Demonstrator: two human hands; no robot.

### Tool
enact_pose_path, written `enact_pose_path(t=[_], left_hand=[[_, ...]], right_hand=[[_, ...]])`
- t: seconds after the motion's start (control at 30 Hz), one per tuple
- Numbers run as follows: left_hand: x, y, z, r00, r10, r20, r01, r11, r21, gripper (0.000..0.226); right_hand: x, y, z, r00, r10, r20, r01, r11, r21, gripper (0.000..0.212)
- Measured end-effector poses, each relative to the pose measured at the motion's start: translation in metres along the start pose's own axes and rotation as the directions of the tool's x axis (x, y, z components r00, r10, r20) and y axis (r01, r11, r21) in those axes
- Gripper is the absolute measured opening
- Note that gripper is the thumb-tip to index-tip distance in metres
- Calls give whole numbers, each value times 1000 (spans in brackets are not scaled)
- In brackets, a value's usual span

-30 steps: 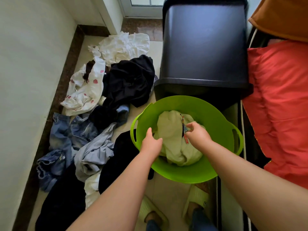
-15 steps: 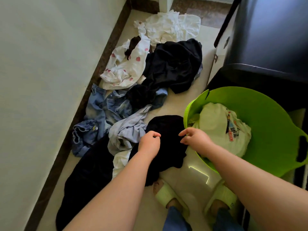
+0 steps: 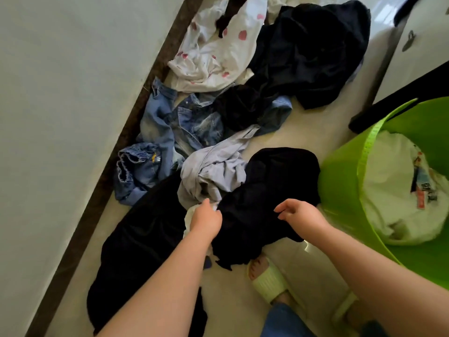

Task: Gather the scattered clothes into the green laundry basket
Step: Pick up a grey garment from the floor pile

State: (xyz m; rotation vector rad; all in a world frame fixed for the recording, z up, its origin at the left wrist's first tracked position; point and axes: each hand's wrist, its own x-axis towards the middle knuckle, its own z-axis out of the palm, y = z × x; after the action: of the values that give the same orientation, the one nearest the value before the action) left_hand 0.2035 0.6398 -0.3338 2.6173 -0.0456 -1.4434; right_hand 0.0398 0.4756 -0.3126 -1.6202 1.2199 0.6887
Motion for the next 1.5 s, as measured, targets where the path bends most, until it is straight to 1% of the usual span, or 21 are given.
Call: enact_pose_path(t=[0.17,0.3,0.37,0.43,0.53,0.6,0.63,0.67,0.77,0.87,0.93,1.0,1.03,1.1,1.17,1.2,1.27,1.33,1.37,1.43,1.5], left_hand=[[71,-3,-11,998,-21,-57,27,994,105,47],[116,-7,-11,999,-41,-7,41,986,162,47],[125,-5,-11,1000,0,-3,0,1000,29,49],[125,2,-14,994,60,-96,-81,970,-229,40],[114,19,-22,963,-22,-267,-145,796,-587,36],[104,29,-21,989,-125,-79,6,572,-820,54],[93,34,-19,992,-102,79,118,481,-869,56],[75,42,-20,980,-33,195,189,452,-872,47],[21,61,-14,932,152,329,171,615,-770,10],[-34,72,-8,829,341,443,120,665,-737,14],[-69,77,-8,746,413,522,127,682,-720,18],[-89,79,-5,711,430,556,212,623,-753,23],[-95,79,-3,721,416,554,263,576,-774,30],[-99,81,2,809,285,514,327,508,-797,46],[-104,88,4,896,77,437,332,539,-774,56],[-111,92,5,914,-21,405,348,555,-756,61],[-122,98,3,889,-98,447,430,515,-741,75],[-135,110,0,861,-2,509,456,446,-770,88],[-142,120,-2,866,66,495,437,380,-816,83],[-160,146,-10,909,122,398,364,228,-903,62],[-172,170,-24,940,169,298,291,61,-955,56]], right_hand=[[36,0,25,999,5,41,-4,1000,-24,19],[53,0,35,998,-10,63,7,998,56,24],[58,-2,39,997,-26,70,19,995,93,26],[60,-5,41,997,-47,68,38,991,127,29],[58,-10,38,997,-45,55,34,981,192,30],[50,-16,36,998,-39,57,24,969,245,29],[46,-21,34,998,-31,54,15,960,279,28],[40,-27,31,998,-33,47,17,951,309,25],[24,-46,20,991,-46,127,-15,896,443,23],[15,-60,2,950,-35,309,-198,697,689,50],[10,-64,-15,958,24,284,-246,577,779,50],[4,-69,-30,978,106,179,-207,538,817,44],[-3,-71,-39,985,113,130,-170,518,838,40],[-12,-78,-56,990,82,114,-138,427,894,29],[-29,-87,-77,982,-19,190,-169,373,912,25],[-43,-92,-92,961,-81,263,-221,346,912,26],[-65,-100,-112,922,-208,327,-261,293,920,37],[-82,-104,-127,902,-291,318,-235,285,929,51],[-90,-103,-135,887,-326,326,-237,283,929,53],[-107,-97,-147,850,-384,360,-256,296,920,59],[-120,-86,-155,796,-444,412,-272,345,898,58]])
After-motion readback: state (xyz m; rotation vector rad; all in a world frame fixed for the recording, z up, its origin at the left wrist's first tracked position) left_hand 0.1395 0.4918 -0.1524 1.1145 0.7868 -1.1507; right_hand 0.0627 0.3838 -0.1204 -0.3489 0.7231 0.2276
